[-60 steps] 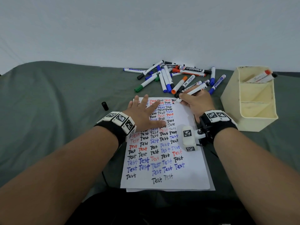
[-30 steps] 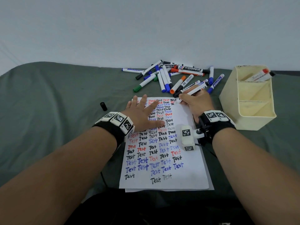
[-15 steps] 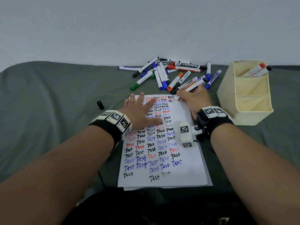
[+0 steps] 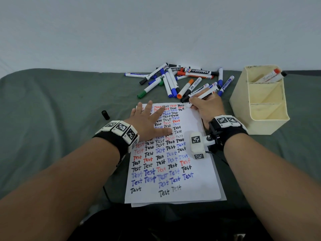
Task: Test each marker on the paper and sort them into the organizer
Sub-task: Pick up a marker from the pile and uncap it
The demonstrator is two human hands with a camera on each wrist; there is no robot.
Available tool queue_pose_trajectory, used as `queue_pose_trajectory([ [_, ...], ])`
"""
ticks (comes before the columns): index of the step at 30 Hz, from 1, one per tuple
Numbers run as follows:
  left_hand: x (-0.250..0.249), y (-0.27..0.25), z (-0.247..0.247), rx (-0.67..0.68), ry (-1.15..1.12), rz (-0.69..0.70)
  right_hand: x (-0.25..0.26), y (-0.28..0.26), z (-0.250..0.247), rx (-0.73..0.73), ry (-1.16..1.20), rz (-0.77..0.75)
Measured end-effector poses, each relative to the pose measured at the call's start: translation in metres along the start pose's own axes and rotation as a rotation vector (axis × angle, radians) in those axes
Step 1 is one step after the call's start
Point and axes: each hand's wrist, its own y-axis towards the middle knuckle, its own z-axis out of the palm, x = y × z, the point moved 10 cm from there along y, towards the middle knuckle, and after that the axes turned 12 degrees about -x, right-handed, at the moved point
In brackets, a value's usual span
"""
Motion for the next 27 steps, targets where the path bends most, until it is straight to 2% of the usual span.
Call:
queue_pose_trajectory([
  [17,0.0018,0.0010,0.0018,0.001,-0.002,0.001,-0.0094,0.0068,-0.0021,-0.037,0.045,0.037],
  [21,0.0014,0.0010,0.0012,0.002,0.003,0.001,-0.0056,0.0061,-0.0031,-0.039,0.002,0.003],
  [27,0.0016,0.0015,0.0013,0.004,0.003,0.002,-0.0091,0.0075,-0.0030,-0.041,-0.028,0.038],
])
